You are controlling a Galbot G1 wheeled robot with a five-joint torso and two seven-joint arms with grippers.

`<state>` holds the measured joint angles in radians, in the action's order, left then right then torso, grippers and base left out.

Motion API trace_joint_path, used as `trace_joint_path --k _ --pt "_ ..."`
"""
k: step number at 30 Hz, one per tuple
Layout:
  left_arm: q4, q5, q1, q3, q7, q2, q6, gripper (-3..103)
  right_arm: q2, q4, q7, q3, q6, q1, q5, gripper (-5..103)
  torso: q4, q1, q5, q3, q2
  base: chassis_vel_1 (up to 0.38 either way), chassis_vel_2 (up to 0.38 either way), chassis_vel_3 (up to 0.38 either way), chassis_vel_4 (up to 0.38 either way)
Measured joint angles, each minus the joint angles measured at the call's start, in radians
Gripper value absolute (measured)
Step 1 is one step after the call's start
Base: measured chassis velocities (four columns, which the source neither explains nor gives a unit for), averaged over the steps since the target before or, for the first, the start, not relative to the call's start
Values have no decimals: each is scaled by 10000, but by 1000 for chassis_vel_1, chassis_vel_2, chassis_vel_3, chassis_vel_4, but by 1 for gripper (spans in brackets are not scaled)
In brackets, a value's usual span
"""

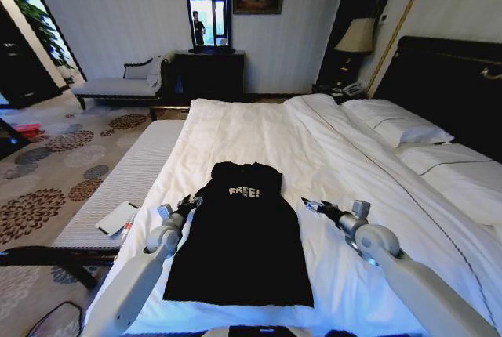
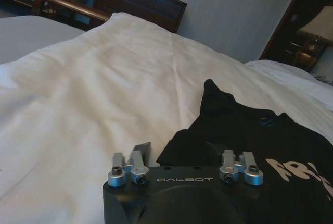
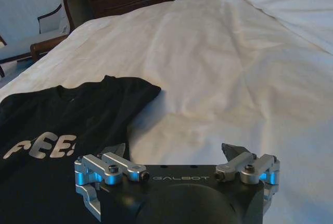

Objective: Fold the clothes on the bed.

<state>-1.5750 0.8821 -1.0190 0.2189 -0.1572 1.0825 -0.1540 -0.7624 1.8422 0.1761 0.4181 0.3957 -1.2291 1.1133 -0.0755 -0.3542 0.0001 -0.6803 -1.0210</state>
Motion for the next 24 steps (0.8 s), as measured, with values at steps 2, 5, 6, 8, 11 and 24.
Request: trace_joint_path --k 2,5,6,8,11,24 --pt "11 1 -1 0 -24 40 4 55 -7 0 16 -59 0 55 -2 100 0 0 -1 0 0 0 0 0 0" --pt "74 10 -2 12 -73 93 4 44 1 -11 43 -120 0 139 13 100 0 0 0 0 0 0 0 0 0" --pt "124 11 7 33 -87 124 5 33 22 -21 59 -131 0 180 40 100 1 0 -1 -1 0 0 0 0 0" --pt "139 14 17 49 -110 143 4 33 39 -32 63 -132 0 194 43 100 1 0 -1 0 0 0 0 0 0" --pt "142 20 25 57 -148 166 4 23 61 -41 64 -132 0 188 43 100 0 0 -1 0 0 0 0 0 0" --pt "306 -31 174 199 -156 202 -14 0 16 -78 56 -103 0 21 -100 100 0 0 -1 0 0 0 0 0 0"
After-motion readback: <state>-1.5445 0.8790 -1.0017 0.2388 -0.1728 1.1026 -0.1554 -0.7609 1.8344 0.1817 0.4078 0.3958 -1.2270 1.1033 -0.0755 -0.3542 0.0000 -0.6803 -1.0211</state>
